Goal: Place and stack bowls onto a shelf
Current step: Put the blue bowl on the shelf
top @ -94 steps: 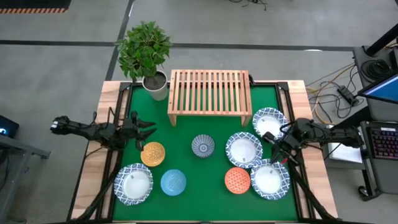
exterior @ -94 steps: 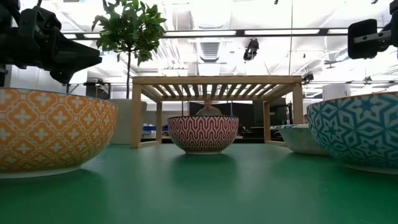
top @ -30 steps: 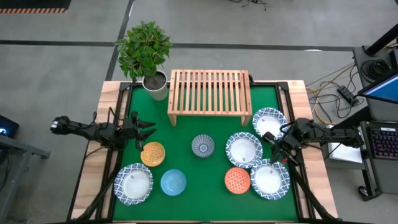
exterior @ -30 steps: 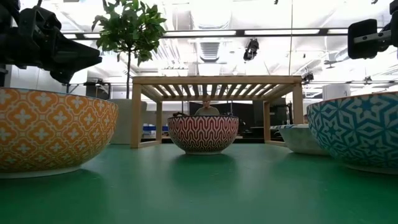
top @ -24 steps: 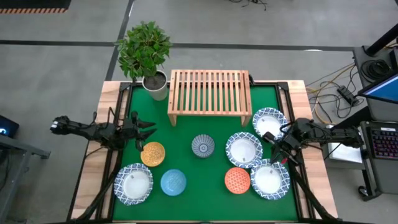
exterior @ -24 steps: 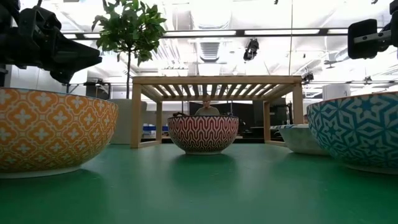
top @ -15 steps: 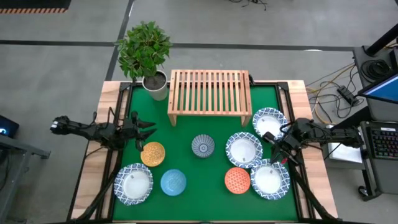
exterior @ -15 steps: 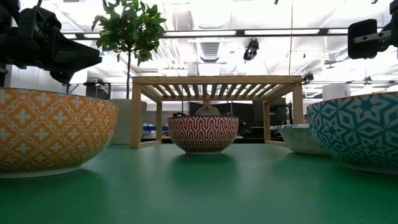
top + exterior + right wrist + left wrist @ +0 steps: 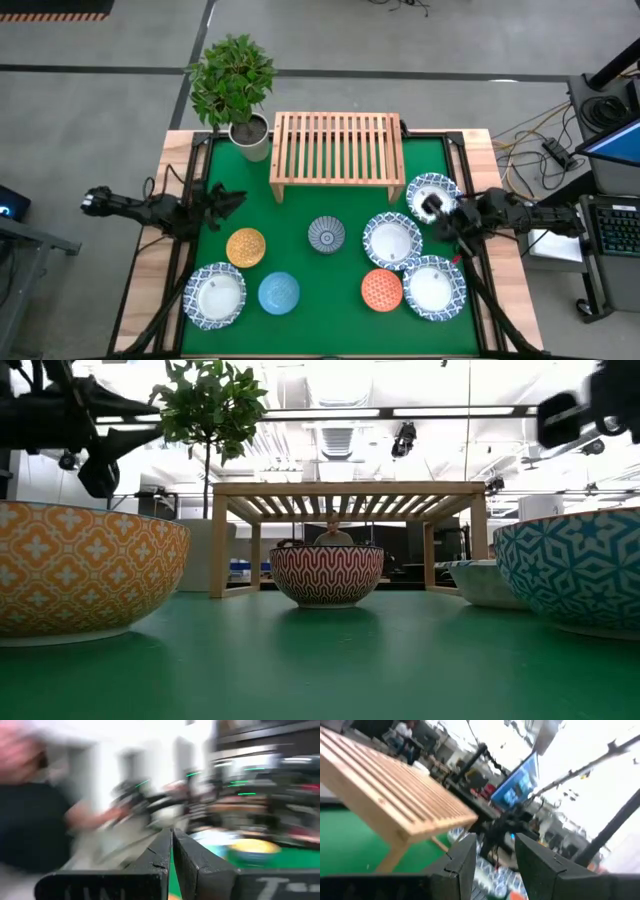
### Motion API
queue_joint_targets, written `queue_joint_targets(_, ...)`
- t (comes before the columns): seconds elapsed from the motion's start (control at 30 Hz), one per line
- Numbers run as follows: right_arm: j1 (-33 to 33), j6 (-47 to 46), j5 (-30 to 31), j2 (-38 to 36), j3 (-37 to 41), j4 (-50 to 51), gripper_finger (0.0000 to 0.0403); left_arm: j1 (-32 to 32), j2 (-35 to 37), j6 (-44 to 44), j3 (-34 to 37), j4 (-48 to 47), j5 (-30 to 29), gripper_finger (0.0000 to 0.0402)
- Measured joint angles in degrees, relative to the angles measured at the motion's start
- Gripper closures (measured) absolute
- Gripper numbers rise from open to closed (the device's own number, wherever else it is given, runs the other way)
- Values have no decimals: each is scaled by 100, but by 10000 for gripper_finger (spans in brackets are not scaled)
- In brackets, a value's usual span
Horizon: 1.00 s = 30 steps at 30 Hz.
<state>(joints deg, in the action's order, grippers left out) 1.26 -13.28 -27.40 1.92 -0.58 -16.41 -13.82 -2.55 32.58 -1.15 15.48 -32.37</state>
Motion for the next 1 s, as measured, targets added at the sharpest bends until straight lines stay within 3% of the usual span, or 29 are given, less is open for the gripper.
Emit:
queue_joint_targets(0.07, 1, -360, 1006, 45, 0, -19, 394, 0, 0, -98, 0, 293, -291, 283)
queue_joint_targets(0.13, 2, -389, 1464, 102, 0, -17, 394, 0, 0, -199, 0, 489, -672, 283)
queue_joint_targets(0.23, 2, -347, 1488, 200, 0, -179, 394, 4, 0, -210, 0, 552, -1058, 283)
queue_joint_targets(0.57, 0, 211, 1501, 870, -855, -26, 394, 0, -147, -475, 0, 663, -1059, 283)
queue_joint_targets(0.8, 2, 418, 1502, 1890, -2173, 1105, 394, 0, -792, -641, -15, 1535, -193, 283)
queue_joint_targets(1.0, 0, 270, 1502, 2680, -3409, 2560, 394, -100, -1685, -732, -664, 1432, 340, 283)
